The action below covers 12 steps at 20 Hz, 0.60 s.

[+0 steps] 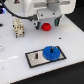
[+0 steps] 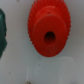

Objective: Insert the blue gear onto the right peg, followed by the red gear

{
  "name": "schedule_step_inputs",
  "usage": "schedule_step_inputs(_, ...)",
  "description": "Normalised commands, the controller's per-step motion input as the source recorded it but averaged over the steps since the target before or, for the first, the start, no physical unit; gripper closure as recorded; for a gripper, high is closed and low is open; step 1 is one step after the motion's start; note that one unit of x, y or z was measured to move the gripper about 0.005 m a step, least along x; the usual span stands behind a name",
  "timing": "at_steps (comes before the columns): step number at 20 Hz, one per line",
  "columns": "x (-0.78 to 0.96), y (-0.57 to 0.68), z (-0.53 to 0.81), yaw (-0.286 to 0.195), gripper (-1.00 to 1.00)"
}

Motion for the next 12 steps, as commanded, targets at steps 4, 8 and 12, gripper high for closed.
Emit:
schedule_step_inputs(4, -0.26, 0.08, -0.28, 0.0, -1.0)
schedule_step_inputs(8, -0.26, 0.05, -0.26, 0.0, -1.0)
schedule_step_inputs(12, -0.07, 0.04, -0.04, 0.0, 1.0)
